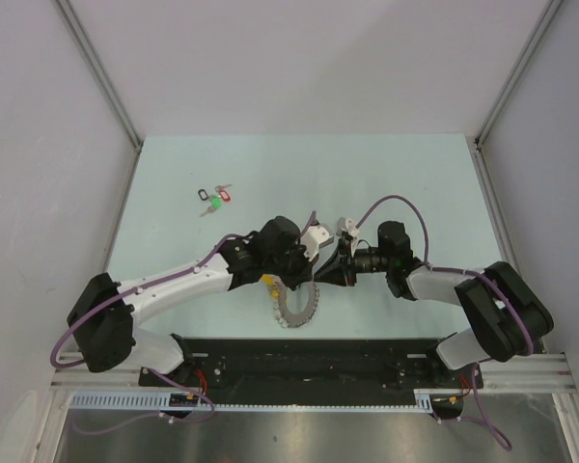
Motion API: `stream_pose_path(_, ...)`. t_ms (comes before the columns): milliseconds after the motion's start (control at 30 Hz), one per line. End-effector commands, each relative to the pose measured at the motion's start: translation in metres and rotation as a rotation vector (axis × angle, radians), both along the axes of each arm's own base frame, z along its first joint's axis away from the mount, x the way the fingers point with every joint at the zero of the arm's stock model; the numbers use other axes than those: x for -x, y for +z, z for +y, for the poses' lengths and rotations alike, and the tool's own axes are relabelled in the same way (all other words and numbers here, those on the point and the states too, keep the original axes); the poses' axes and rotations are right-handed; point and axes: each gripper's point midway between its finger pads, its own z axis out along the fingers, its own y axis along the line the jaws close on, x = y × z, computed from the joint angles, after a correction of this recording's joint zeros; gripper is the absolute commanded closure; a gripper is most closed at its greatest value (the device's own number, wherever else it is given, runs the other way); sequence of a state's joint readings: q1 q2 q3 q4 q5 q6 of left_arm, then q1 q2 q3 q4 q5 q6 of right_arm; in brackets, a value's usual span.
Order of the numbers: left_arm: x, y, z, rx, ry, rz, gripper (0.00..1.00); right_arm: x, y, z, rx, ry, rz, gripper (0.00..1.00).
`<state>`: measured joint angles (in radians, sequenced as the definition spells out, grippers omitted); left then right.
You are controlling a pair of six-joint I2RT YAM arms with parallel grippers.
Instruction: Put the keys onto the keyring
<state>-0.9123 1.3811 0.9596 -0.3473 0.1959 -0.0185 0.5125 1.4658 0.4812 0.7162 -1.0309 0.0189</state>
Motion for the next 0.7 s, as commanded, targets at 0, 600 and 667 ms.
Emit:
stream_pose_path(0, -0.007, 0.042, -0.018, 0.124, -0.033, -0.074, 1.00, -0.002, 0.016, 0.007, -0.045, 0.046, -0.055, 0.84)
stream_pose_path(600, -0.015, 0.097, 0.026, 0.521, 0.187, -0.252, 0.45, 0.010, 0.062, -0.002, -0.096, 0.012, -0.151, 1.00)
stream_pose_path(667, -0.007, 0.097, 0.033, 0.578, 0.171, -0.266, 0.46, 0.011, 0.073, -0.004, -0.123, -0.010, -0.183, 1.00)
